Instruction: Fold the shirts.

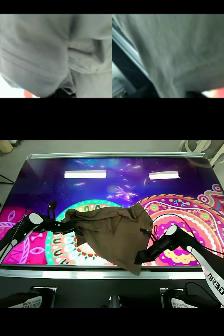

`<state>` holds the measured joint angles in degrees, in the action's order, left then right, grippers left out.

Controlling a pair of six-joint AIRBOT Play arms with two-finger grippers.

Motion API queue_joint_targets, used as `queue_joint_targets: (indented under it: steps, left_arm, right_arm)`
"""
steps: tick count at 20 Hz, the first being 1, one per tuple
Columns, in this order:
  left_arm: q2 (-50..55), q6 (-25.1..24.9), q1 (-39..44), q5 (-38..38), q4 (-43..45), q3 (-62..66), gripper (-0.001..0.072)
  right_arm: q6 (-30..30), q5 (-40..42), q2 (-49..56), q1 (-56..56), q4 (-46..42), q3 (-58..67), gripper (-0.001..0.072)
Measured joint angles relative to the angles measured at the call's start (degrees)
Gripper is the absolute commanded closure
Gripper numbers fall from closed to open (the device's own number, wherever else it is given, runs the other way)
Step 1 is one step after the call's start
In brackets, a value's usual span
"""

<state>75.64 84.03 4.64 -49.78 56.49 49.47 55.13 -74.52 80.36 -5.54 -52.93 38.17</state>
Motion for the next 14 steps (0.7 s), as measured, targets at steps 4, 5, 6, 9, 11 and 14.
queue_joint_targets:
  steps: [4, 5, 6, 9, 11, 14]
  left_arm:
    - [-5.49, -0.15, 0.0, -1.29, 0.31, 0.74, 0.0678]
    - [-7.74, -0.5, -0.04, -1.49, 0.72, 1.66, 0.0678]
    - [-10.51, -0.83, -0.09, -1.73, 1.51, 3.26, 0.0678]
    - [-19.76, -1.36, -0.11, -2.47, 3.52, 11.63, 0.0678]
    - [-26.34, -1.57, -0.09, -1.4, 4.98, 20.61, 0.0678]
    - [-34.95, -1.66, -0.11, 4.55, 7.72, 35.74, 0.0678]
  right_arm:
    - [2.82, 7.52, -1.53, -5.29, -1.03, 2.05, 0.0692]
    - [2.99, 7.61, -3.08, -5.44, -2.19, 4.09, 0.0692]
    - [2.97, 6.93, -5.11, -5.79, -2.91, 6.78, 0.0692]
    - [3.39, 4.87, -13.84, -5.16, -10.6, 20.06, 0.0694]
    - [4.37, 4.09, -20.74, -5.01, -18.58, 32.35, 0.0694]
    - [7.45, 9.73, -30.84, -4.68, -33.07, 51.39, 0.0694]
